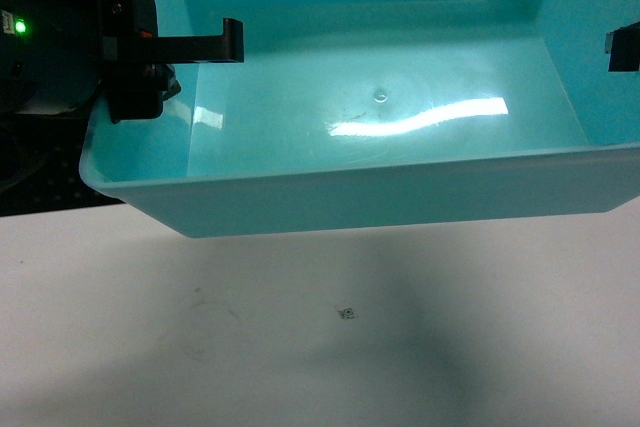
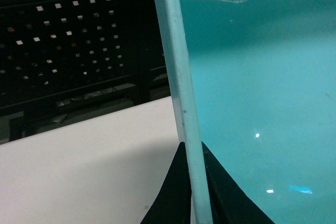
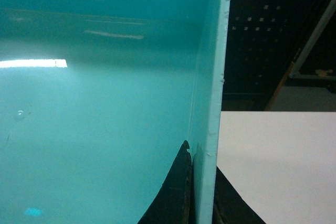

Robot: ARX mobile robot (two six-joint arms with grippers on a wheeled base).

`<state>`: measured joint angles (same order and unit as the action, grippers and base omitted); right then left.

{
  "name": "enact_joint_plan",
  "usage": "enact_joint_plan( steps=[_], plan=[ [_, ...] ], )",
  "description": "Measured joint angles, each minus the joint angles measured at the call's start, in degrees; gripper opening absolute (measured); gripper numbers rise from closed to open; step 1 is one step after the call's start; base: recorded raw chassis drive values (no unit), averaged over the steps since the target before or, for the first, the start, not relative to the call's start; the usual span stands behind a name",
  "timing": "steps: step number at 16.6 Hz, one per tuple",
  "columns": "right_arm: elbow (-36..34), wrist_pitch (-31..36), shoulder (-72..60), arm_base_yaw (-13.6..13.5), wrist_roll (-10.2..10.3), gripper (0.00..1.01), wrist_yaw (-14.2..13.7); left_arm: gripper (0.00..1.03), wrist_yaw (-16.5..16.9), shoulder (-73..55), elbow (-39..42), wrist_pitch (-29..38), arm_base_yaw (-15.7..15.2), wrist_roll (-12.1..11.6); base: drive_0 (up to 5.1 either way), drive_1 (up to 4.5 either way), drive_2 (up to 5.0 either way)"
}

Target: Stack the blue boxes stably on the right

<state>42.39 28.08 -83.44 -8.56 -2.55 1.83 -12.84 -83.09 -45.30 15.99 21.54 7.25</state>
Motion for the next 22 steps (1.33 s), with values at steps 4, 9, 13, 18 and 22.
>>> enact_joint_plan(
  steps=[4, 9, 13, 18, 22],
  plan=[
    [0.0, 0.0, 0.0, 0.0, 0.0, 0.02, 0.0, 0.02, 0.0, 0.0, 0.0, 0.0, 0.0, 0.0, -1.7, -1.73, -1.7],
    [0.0, 0.0, 0.0, 0.0, 0.0, 0.02, 0.0, 0.02, 0.0, 0.0, 0.0, 0.0, 0.0, 0.0, -1.5, -1.52, -1.5],
    [0.0, 0.0, 0.0, 0.0, 0.0, 0.02, 0.0, 0.02, 0.0, 0.0, 0.0, 0.0, 0.0, 0.0, -1.5, -1.54, -1.5],
    [0.0, 0.0, 0.0, 0.0, 0.0, 0.02, 0.0, 0.02, 0.0, 0.0, 0.0, 0.0, 0.0, 0.0, -1.6, -1.56, -1.6],
    [0.0, 0.0, 0.0, 0.0, 0.0, 0.02, 0.0, 0.02, 0.0, 0.0, 0.0, 0.0, 0.0, 0.0, -1.5, -1.54, -1.5]
  ],
)
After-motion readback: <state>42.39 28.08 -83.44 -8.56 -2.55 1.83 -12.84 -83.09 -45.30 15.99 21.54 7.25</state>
